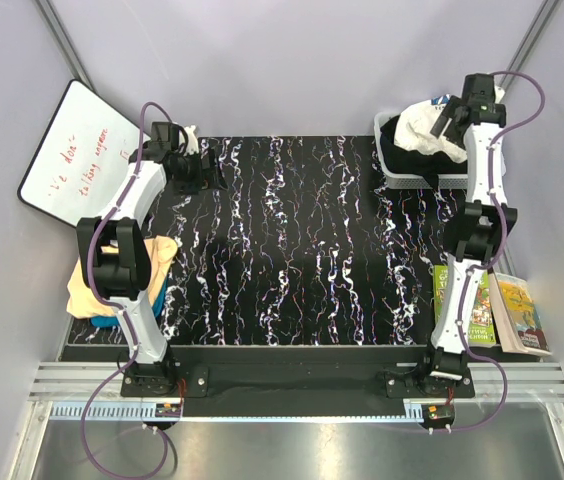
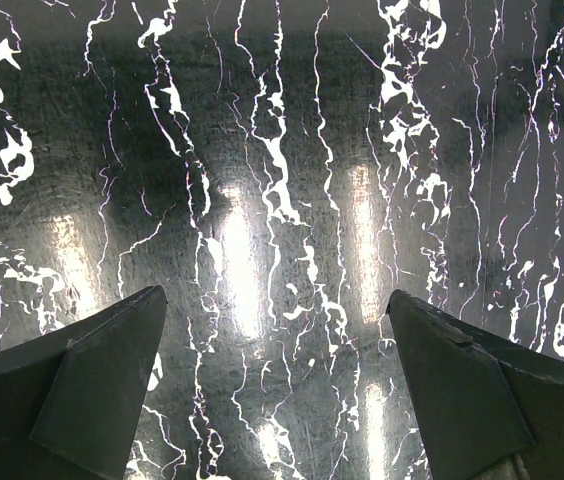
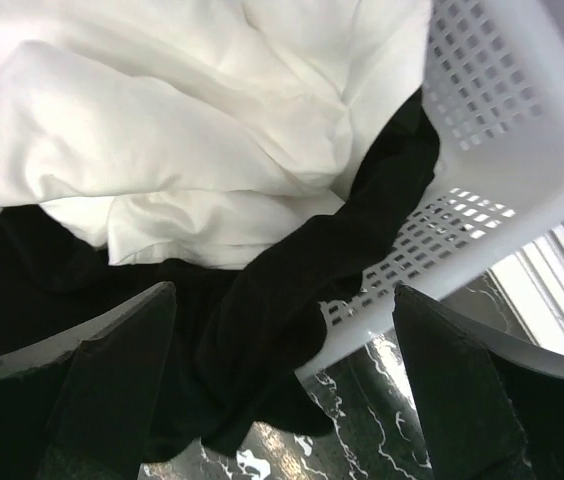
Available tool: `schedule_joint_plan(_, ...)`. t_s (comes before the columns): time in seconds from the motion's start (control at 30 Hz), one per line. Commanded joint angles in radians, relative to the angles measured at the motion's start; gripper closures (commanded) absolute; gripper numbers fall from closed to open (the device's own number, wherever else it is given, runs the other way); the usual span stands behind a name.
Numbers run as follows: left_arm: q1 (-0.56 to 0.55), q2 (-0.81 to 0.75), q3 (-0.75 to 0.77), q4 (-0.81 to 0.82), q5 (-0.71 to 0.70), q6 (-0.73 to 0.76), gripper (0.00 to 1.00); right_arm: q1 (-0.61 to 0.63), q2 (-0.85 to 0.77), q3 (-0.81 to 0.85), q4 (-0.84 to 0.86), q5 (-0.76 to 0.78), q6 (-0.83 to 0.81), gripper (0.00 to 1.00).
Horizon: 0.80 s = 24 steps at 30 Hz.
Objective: Fold and stack the t-shirts
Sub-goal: Grab crumpled tshirt from bin with the right arm
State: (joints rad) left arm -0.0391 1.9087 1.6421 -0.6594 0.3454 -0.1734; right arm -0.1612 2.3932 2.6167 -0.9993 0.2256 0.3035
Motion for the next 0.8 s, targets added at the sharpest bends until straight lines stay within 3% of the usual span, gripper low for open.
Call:
schedule_joint_plan(0.0,0.001,0.009,0.004,0.021,0.037,-0.006,0.01,0.028,0.081,0.08,0.054,0.03,-0.007,0.02)
schedule_joint_plan(0.17,0.001,-0.003,-0.017,0.023,0.046,-0.003,0.01,0.028,0.126,0.092,0.193,0.047,-0.023,0.02)
schedule_joint_plan(0.33,0.001,-0.01,-0.044,0.02,0.041,0.0,0.01,0.028,0.165,0.091,0.326,-0.029,-0.011,0.02)
schedule_joint_plan(0.67,0.001,0.01,0.005,-0.032,0.032,0.018,0.01,0.028,0.259,0.082,0.424,-0.029,0.046,0.15)
schedule_joint_plan(0.7,0.001,0.018,0.015,-0.04,0.033,0.017,0.01,0.028,0.264,0.066,0.424,-0.051,0.049,0.22)
schedule_joint_plan(0.77,0.001,0.027,0.036,-0.048,0.037,0.015,0.01,0.028,0.27,0.054,0.422,-0.065,0.052,0.69)
